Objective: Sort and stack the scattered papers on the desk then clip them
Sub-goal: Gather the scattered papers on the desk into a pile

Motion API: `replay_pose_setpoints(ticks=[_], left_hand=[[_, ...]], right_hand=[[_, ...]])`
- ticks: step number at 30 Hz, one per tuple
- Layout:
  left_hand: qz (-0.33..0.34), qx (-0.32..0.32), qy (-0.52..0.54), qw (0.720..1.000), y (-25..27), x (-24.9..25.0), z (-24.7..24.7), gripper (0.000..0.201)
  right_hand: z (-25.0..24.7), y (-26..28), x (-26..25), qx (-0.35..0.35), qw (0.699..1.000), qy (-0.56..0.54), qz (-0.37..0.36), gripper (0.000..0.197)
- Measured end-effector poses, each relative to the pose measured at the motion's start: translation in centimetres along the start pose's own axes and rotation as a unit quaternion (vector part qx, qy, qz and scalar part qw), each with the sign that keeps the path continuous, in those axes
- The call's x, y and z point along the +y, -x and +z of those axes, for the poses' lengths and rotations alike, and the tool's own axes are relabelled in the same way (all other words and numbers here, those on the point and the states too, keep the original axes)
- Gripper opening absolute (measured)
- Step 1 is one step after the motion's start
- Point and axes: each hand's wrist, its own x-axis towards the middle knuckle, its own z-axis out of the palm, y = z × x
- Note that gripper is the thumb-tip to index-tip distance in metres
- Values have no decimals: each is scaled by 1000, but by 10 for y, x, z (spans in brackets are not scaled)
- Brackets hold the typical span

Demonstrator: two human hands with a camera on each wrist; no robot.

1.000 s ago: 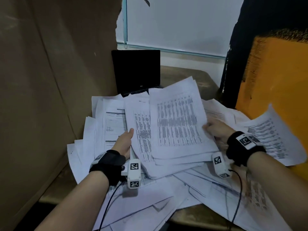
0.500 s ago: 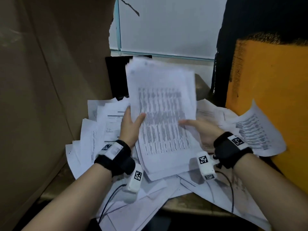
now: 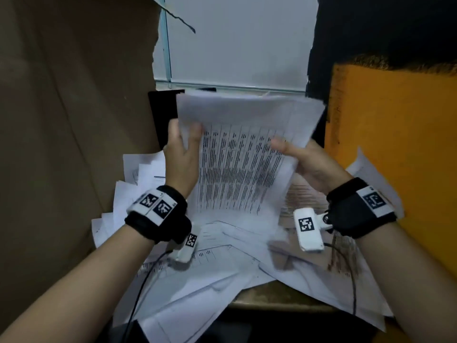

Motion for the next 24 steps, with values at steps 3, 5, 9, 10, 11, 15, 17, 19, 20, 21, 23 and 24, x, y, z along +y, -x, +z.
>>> replay_pose_setpoints(ticks=[3, 5, 9, 10, 11, 15, 17, 19, 20, 21, 23, 24], left_hand=[[-62, 13, 34, 997, 11, -20, 4, 38], [-70, 34, 26, 997, 8, -17, 11, 27], [38, 64, -25, 997, -8, 26, 26, 13], [73, 74, -26, 994, -11, 36, 29, 10], [101, 81, -21, 991, -12, 44, 31, 7], [3, 27, -25, 999, -4, 25, 24, 27], [-128, -55, -23, 990, 6, -9, 13, 39], [-240, -167, -18, 956, 18, -34, 10, 48], [-259, -216, -25, 941, 23, -41, 13, 43], [-258, -237, -33, 936, 25, -45, 17, 33], [-237, -204, -31, 949, 19, -47, 21, 19], [-229, -171, -23, 958, 13, -49, 19, 17]], right_hand=[[14, 3, 23, 20, 1000, 12, 13, 54], [21, 2, 28, 80, 997, 6, -8, 48], [32, -10, -4, 212, 968, 56, -123, 29], [34, -13, -13, 232, 959, 69, -150, 22], [36, -15, -20, 242, 953, 71, -171, 16], [31, -12, -2, 167, 976, 42, -130, 32], [18, -10, 38, 137, 990, 32, -3, 41], [9, -6, 74, 119, 986, 40, 112, 60], [7, -6, 87, 113, 982, 48, 140, 62], [7, -7, 93, 119, 981, 57, 140, 52], [8, -13, 89, 141, 985, 52, 90, 28], [5, -18, 85, 143, 987, 39, 65, 25]])
